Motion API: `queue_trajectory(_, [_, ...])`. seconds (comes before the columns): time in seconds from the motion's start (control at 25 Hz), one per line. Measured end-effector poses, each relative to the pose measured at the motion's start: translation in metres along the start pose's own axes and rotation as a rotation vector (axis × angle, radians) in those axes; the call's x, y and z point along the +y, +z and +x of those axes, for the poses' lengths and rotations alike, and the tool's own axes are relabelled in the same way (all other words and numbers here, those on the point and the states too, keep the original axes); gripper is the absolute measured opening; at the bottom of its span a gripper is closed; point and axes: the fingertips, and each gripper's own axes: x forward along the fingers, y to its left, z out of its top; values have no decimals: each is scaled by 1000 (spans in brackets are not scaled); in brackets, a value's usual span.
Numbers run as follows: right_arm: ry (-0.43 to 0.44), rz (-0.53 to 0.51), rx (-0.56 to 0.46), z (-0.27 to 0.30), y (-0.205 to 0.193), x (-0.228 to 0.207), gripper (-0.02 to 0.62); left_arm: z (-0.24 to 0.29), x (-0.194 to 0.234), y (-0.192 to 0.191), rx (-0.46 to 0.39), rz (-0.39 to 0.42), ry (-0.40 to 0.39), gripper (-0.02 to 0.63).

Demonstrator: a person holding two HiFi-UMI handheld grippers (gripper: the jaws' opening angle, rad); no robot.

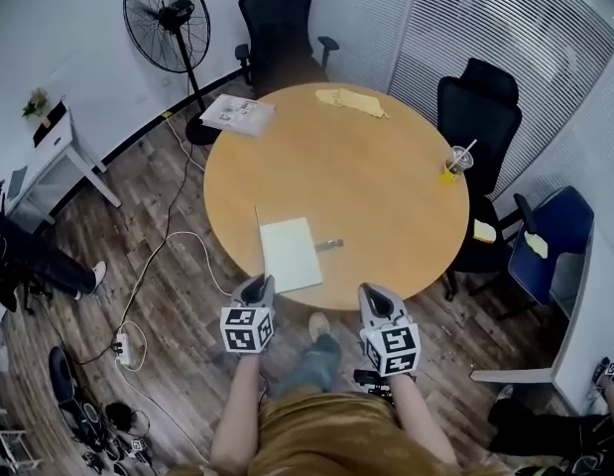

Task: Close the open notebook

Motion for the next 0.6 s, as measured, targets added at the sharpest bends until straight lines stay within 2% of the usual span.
queue_trajectory(0.2, [-6,16,2,6,-1,-9,12,12,-18,1,8,33,-43,81])
queue_trajectory(0.6, [52,17,29,37,-6,-1,12,28,-38,-2,42,97,-101,101])
